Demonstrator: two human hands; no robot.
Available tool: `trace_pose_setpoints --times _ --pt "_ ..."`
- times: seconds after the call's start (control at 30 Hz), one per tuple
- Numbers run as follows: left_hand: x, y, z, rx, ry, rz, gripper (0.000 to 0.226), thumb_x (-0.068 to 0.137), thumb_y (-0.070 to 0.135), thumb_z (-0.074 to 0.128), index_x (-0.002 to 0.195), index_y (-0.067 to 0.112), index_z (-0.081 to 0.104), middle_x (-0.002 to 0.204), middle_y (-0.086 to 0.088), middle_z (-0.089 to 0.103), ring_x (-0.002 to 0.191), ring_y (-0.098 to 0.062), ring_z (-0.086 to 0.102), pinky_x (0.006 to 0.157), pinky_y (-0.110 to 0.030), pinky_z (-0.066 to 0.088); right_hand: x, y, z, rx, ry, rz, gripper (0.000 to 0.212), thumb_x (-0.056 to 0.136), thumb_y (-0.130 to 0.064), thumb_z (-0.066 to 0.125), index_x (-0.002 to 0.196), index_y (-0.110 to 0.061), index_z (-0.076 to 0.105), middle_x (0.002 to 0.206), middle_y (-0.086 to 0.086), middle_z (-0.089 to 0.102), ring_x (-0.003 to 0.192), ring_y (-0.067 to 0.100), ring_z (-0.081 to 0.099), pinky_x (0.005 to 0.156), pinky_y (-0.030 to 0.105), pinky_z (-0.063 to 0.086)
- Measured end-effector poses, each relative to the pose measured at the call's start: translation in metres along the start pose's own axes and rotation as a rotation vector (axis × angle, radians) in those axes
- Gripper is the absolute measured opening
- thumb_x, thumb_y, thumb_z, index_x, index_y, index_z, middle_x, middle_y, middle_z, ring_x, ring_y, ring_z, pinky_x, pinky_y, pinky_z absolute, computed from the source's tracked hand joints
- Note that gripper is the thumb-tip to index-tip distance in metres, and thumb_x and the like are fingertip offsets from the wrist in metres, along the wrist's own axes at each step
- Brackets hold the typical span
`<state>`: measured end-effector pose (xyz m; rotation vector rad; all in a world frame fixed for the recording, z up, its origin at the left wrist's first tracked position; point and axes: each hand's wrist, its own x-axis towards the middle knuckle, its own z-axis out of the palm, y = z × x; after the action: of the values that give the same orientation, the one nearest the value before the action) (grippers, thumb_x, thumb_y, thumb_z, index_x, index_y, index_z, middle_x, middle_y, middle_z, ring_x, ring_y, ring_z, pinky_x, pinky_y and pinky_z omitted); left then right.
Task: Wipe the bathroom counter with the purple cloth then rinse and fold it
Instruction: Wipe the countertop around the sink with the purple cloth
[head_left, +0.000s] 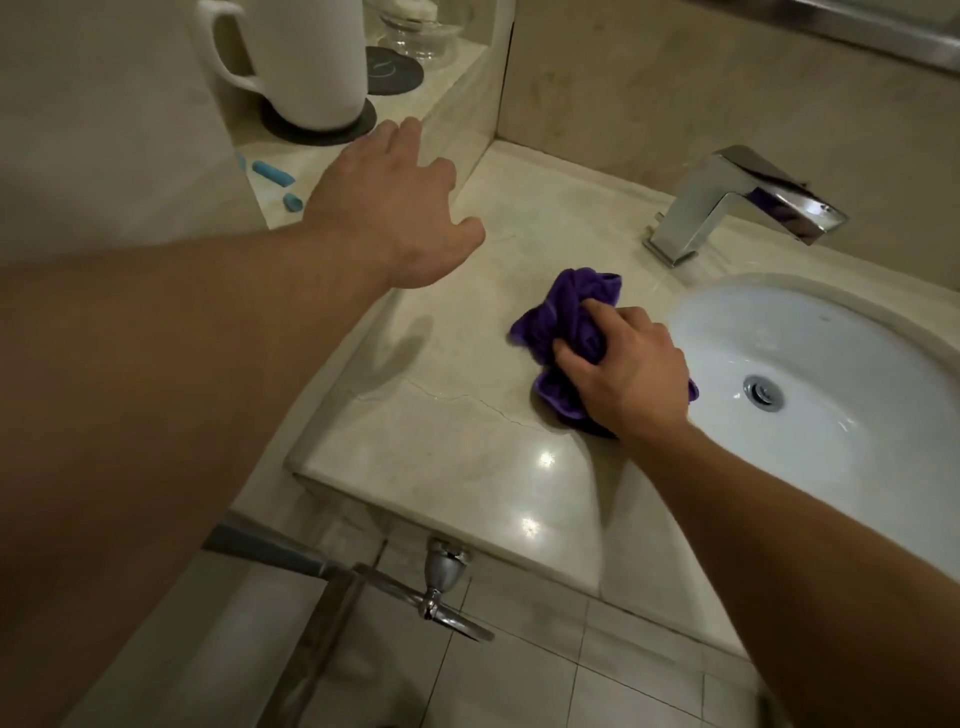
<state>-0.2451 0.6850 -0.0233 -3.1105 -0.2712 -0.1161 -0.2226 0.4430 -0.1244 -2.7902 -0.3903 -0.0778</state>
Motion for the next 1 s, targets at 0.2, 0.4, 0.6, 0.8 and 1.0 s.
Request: trace_pose_setpoints --times 0.2,0.4,0.6,0.8,1.0 --pt "-0.003 -0.001 -0.002 -0.058 0.006 0.008 0.065 0.092 0.06 0.038 0.145 0.023 0.044 0.16 -0.017 0.02 0.147 -0.03 0.018 0.118 -0.043 0.016 0.021 -0.011 -0.043 0.04 0.134 -0.075 0.049 0.09 -0.047 0.062 0.137 -0.039 0.05 0.12 -0.001 0.058 0.103 0.024 0.058 0.081 0.039 0.047" --pt "-0.005 0.001 -0.003 -0.109 0.022 -0.001 0.065 0.091 0.061 0.039 0.144 0.024 0.045 0.156 -0.016 0.027 0.143 -0.03 0.023 0.116 -0.043 0.018 0.048 -0.026 -0.078 -0.065 0.412 -0.281 0.056 0.088 -0.047 0.066 0.139 -0.029 0.053 0.132 0.008 0.055 0.115 0.032 0.051 0.093 0.047 0.044" --pt "-0.006 0.003 -0.007 -0.135 0.013 -0.006 0.065 0.092 0.062 0.037 0.145 0.024 0.043 0.159 -0.015 0.023 0.146 -0.03 0.019 0.118 -0.043 0.015 0.003 -0.036 -0.049 -0.06 -0.079 -0.362 0.053 0.097 -0.064 0.039 0.14 -0.037 0.054 0.111 -0.004 0.069 0.096 0.02 0.063 0.074 0.033 0.045" --pt "-0.005 0.003 -0.008 -0.165 0.011 -0.019 0.062 0.092 0.058 0.039 0.145 0.025 0.043 0.159 -0.013 0.025 0.146 -0.028 0.02 0.118 -0.042 0.016 0.041 -0.045 -0.035 0.058 -0.004 -0.043 0.067 0.089 -0.073 0.045 0.148 -0.044 0.037 0.149 0.006 0.041 0.139 0.029 0.036 0.112 0.053 0.036" --pt "-0.004 0.004 -0.008 -0.17 0.018 -0.016 0.063 0.091 0.059 0.041 0.145 0.027 0.043 0.157 -0.012 0.026 0.145 -0.027 0.022 0.117 -0.042 0.018 0.047 -0.064 0.018 -0.125 -0.306 -0.044 0.082 0.08 -0.089 0.024 0.153 -0.053 0.014 0.165 -0.001 0.023 0.15 0.039 0.015 0.117 0.07 0.008"
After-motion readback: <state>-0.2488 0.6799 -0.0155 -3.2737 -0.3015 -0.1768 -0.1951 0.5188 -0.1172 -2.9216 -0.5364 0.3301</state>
